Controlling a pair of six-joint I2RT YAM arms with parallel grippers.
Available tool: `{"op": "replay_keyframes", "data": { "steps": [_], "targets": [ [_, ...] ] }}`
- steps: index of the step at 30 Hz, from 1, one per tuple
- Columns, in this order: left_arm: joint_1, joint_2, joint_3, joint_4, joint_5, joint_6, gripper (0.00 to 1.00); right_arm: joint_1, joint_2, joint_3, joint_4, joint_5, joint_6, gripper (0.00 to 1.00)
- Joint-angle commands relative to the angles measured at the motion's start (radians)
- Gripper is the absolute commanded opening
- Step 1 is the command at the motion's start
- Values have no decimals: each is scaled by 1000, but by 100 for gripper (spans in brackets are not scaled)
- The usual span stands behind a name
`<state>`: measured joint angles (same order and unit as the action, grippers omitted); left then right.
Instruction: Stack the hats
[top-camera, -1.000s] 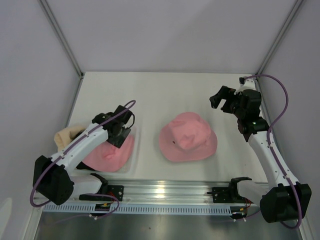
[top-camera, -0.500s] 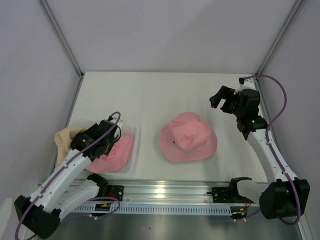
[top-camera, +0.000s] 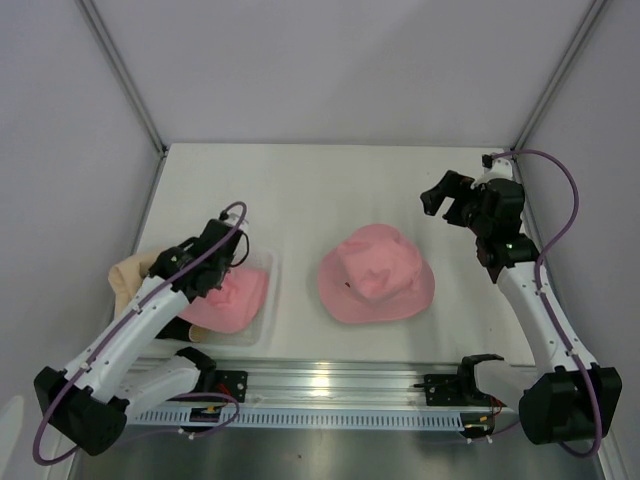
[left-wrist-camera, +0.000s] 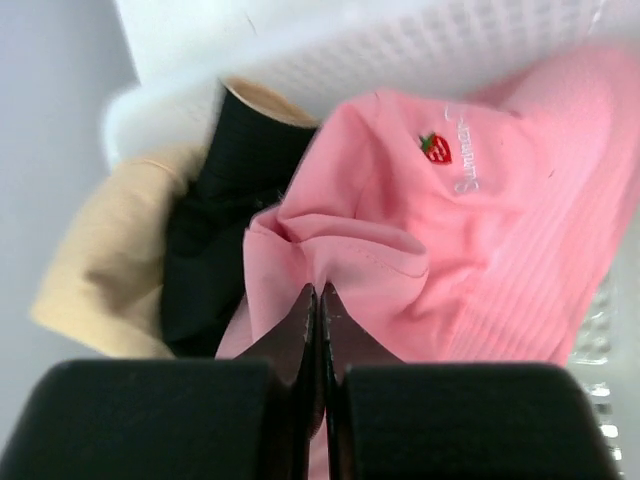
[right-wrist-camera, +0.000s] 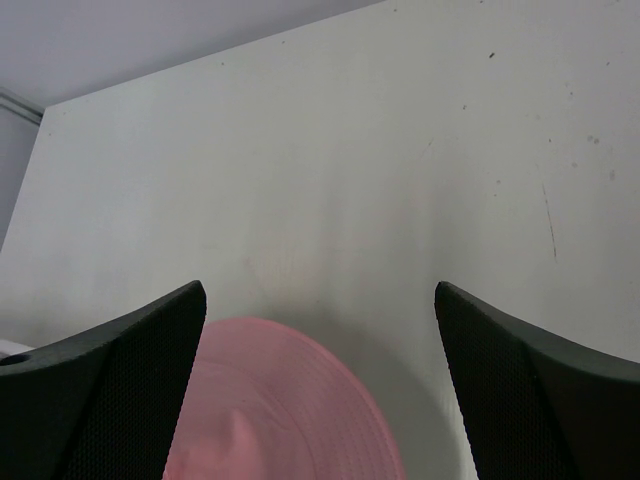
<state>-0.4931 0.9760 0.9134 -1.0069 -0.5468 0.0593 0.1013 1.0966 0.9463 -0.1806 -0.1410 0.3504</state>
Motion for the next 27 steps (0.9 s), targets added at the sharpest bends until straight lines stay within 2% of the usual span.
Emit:
{"op": "replay_keyframes", "data": {
  "steps": [1,4,5,6,8,10,12,14,15,17,22,23,27],
  "targets": [
    [-4,-10,244,40,-50,-80,1,-5,-29,6,59,-26,25,99],
    [-4,-80,387,206,76,-88,1,-5,-37,22,59,-55,32,99],
    [-4,-104,396,278,143,-99,1,-5,-38,31,59,-68,35,99],
    [-4,-127,391,448,180,-105,1,-5,-41,34,72,-74,39,99],
    [-5,-169,340,612,234,-173,1,-5,-53,35,90,-103,62,100],
    [-4,-140,334,771,261,-276,1,-5,-66,49,101,-121,87,99],
    [-5,-81,366,794,293,-338,1,-3,-73,72,99,-140,105,99],
    [-13,31,467,778,338,-427,1,-5,-86,91,84,-150,122,100],
    [-21,67,502,780,405,-472,1,-3,-92,106,78,-154,127,99],
    [-79,146,525,846,447,-481,1,-5,-113,115,55,-138,148,99],
    [-263,240,495,997,299,-405,1,-5,-162,99,-3,-95,185,100],
    [-309,248,466,1090,254,-404,1,-5,-181,86,-13,-101,190,99],
    [-367,294,427,1223,213,-417,1,-6,-225,33,-75,-98,226,99]
  ]
}}
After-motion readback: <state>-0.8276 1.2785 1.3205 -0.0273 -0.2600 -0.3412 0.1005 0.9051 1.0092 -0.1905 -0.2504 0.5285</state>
